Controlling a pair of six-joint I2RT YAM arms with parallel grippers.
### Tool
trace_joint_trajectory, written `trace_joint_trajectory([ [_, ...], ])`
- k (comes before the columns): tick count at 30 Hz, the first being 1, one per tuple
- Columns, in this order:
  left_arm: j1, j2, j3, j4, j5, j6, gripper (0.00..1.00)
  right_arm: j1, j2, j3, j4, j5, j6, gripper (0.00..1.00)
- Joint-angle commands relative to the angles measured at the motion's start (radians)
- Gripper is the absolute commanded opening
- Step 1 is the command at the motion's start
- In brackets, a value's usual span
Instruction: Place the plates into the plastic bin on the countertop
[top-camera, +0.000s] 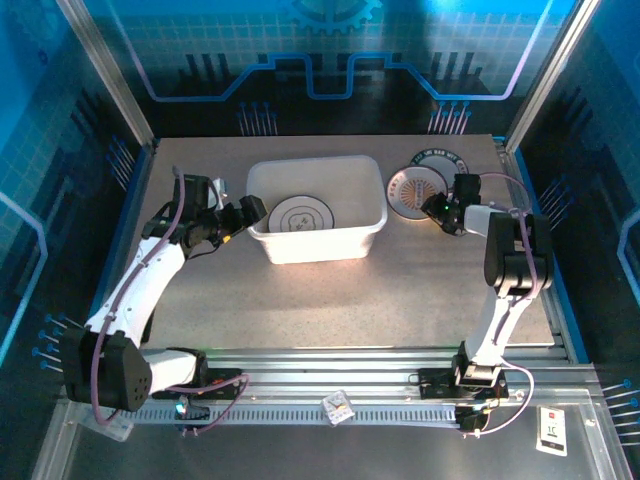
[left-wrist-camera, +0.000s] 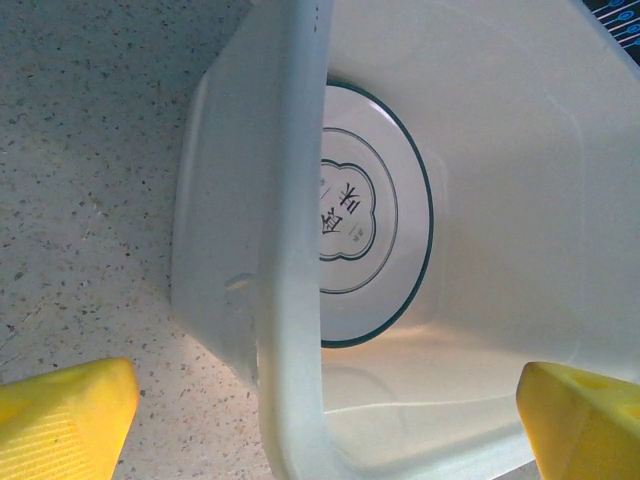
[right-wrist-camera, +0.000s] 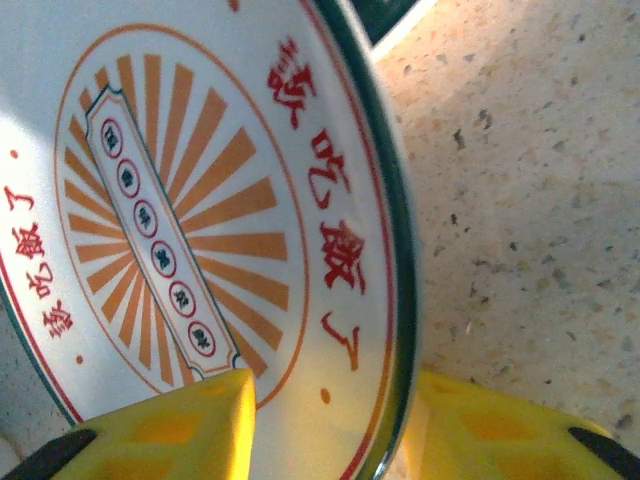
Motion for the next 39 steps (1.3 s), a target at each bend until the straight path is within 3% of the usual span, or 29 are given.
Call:
trace_joint_trajectory([
  [1, -0.01, 0.006, 0.029, -0.017, -0.016, -0.014, 0.98, -0.009, 0.029, 0.025, 0.022, 0.011, 0.019, 0.39],
  [9, -0.011, -0.009, 0.02, -0.012, -0.019, -0.015, 0.98, -0.008, 0.022, 0.007, 0.042, 0.032, 0.033, 0.23],
  [19, -0.011, -0.028, 0.008, -0.007, -0.016, -0.012, 0.98, -0.012, -0.171, -0.113, 0.109, 0.03, 0.027, 0.1],
  [29, -0.011, -0.05, -0.012, 0.018, -0.007, -0.011, 0.98, -0.024, -0.423, -0.196, 0.097, -0.013, 0.021, 0.02],
  [39, -0.01, -0.098, -0.05, 0.029, 0.011, -0.007, 0.99, -0.04, -0.662, -0.152, -0.094, -0.127, 0.006, 0.0],
])
